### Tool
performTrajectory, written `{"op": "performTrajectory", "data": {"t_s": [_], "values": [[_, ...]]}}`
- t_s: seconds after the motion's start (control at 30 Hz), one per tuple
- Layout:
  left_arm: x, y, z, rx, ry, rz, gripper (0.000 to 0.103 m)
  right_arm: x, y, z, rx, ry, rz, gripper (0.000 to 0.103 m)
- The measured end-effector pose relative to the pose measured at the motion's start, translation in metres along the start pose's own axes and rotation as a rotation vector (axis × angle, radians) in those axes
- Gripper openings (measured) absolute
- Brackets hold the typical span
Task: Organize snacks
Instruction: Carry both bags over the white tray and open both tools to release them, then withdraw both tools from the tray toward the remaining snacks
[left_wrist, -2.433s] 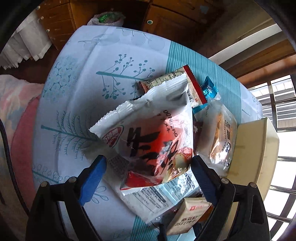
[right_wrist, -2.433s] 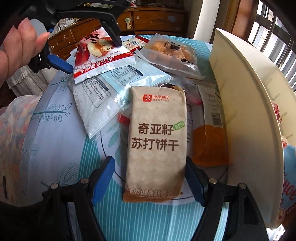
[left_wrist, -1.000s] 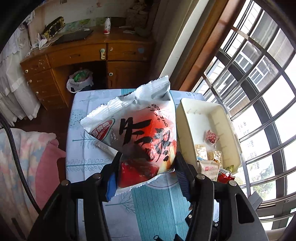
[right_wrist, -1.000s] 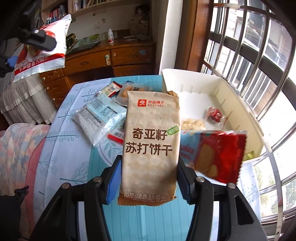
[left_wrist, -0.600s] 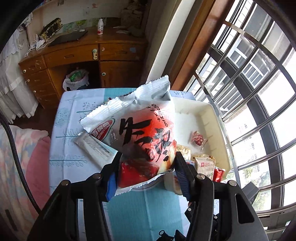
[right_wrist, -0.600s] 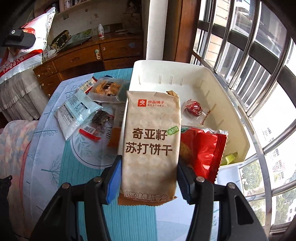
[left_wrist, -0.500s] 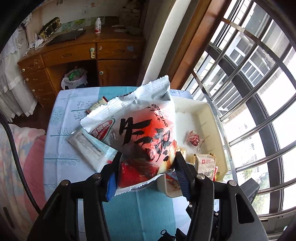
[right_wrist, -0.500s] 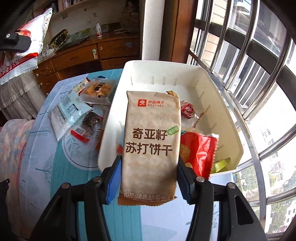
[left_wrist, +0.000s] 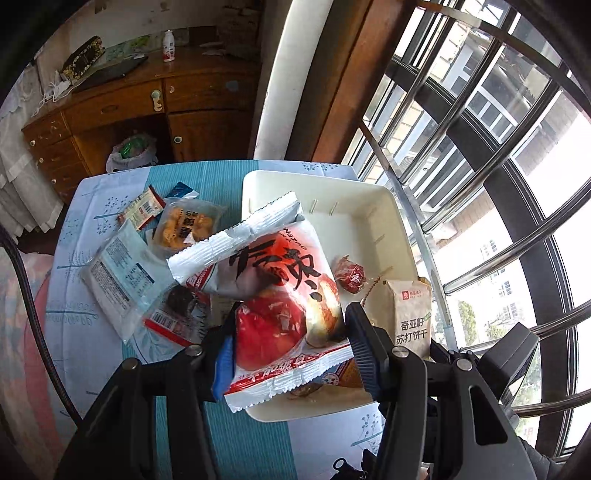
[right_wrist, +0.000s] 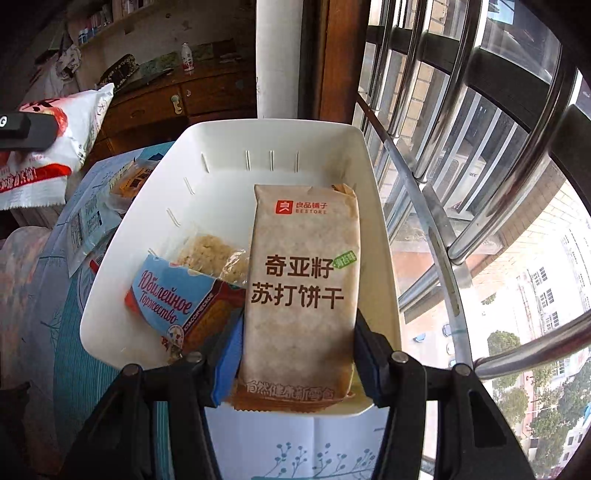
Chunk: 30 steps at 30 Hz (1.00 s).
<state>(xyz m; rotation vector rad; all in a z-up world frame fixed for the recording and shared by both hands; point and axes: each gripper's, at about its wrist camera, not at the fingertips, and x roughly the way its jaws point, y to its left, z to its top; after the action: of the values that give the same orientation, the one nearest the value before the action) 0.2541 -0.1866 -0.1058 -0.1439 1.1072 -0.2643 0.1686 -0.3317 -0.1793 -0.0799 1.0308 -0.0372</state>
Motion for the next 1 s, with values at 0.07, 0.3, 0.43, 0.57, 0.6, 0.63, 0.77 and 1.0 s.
{"op": "performTrajectory", "data": {"t_s": [0.07,0.3,0.43,0.57,0.6,0.63,0.77,1.0], "values": [[0.007,-0.009,0.001,0.005,0.013,-0.006,0.053,0.002,-0.005,0.006,-0.006,-0.008,0.02,0.055],[0.016,-0.017,0.0,-0.004,0.044,0.022,0.053,0.002,-0.016,0.014,0.001,-0.016,0.05,0.058],[0.016,-0.013,-0.002,-0.018,0.052,0.035,0.054,0.002,-0.02,0.017,0.014,-0.026,0.061,0.058],[0.007,-0.007,-0.006,-0.026,0.031,0.027,0.072,-0.002,-0.016,0.018,0.007,-0.036,0.064,0.064],[0.003,-0.005,-0.007,-0.031,0.016,0.02,0.074,-0.004,-0.014,0.017,0.005,-0.039,0.066,0.065],[-0.002,-0.002,-0.008,-0.038,0.0,0.015,0.076,-0.005,-0.012,0.017,0.002,-0.041,0.067,0.065],[-0.014,0.011,-0.014,-0.053,-0.026,0.009,0.076,-0.01,-0.004,0.017,-0.006,-0.049,0.073,0.065],[-0.036,0.047,-0.027,-0.083,-0.039,0.006,0.076,-0.021,0.015,0.019,0.003,-0.062,0.079,0.065]]}}
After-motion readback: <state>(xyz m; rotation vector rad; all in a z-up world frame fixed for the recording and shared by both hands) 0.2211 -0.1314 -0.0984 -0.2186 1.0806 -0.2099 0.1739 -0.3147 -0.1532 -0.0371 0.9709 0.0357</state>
